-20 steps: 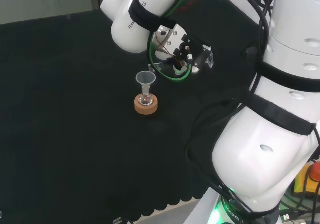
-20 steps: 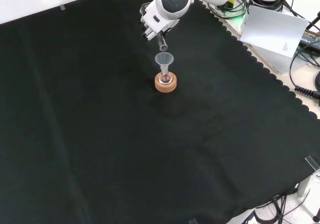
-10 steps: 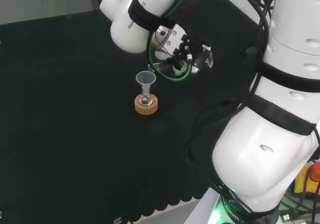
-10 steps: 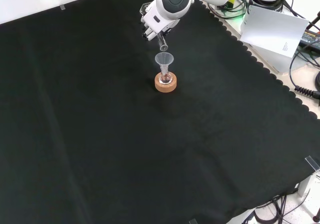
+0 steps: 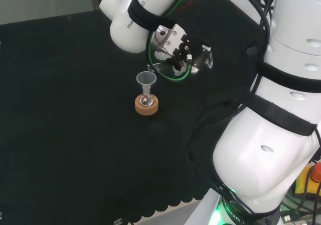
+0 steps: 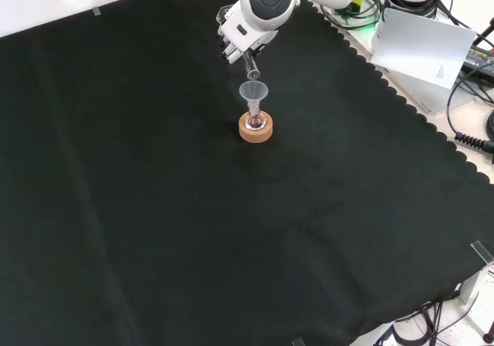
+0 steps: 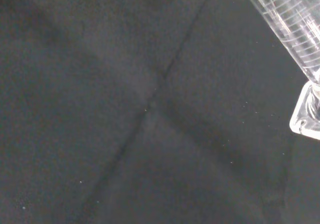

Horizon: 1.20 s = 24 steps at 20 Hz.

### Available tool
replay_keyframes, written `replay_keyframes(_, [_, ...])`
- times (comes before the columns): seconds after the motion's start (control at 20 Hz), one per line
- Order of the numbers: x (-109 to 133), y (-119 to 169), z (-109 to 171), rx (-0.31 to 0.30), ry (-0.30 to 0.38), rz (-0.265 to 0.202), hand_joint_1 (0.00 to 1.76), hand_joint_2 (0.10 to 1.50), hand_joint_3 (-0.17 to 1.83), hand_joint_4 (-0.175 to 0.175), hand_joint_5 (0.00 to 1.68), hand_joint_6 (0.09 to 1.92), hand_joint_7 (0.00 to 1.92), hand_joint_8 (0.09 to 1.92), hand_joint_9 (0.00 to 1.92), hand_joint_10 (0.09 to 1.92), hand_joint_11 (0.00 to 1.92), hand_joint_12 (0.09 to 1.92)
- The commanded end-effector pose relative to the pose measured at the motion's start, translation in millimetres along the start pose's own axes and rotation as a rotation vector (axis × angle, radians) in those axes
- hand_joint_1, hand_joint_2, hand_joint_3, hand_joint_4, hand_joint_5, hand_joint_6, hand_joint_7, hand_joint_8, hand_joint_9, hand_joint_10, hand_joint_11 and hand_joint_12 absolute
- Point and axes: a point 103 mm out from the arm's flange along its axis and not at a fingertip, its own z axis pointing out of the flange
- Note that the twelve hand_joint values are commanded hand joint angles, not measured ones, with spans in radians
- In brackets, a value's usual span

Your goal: Pour the water from the graduated cylinder into the round-bottom flask.

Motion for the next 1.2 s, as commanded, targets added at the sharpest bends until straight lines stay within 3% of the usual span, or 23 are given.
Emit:
replay_keyframes(0.05, [11.7, 4.8, -7.7, -0.019, 0.057, -0.009, 1.14, 1.25, -0.17, -0.175, 0.89, 1.18, 1.47, 0.24, 1.64, 0.09, 1.34, 0.64])
replay_keyframes(0.35, [6.8, 2.8, -8.2, -0.065, 0.179, -0.018, 1.14, 1.25, -0.17, -0.175, 0.89, 1.18, 1.47, 0.24, 1.64, 0.09, 1.34, 0.64])
replay_keyframes(0.6, [-0.2, 0.6, -3.3, -0.085, 0.215, -0.013, 1.14, 1.25, -0.17, -0.175, 0.89, 1.18, 1.47, 0.24, 1.64, 0.09, 1.34, 0.64])
replay_keyframes(1.2, [-19.5, -7.0, 16.4, -0.211, 0.461, 0.003, 1.14, 1.25, -0.17, -0.175, 0.89, 1.18, 1.46, 0.23, 1.64, 0.09, 1.34, 0.64])
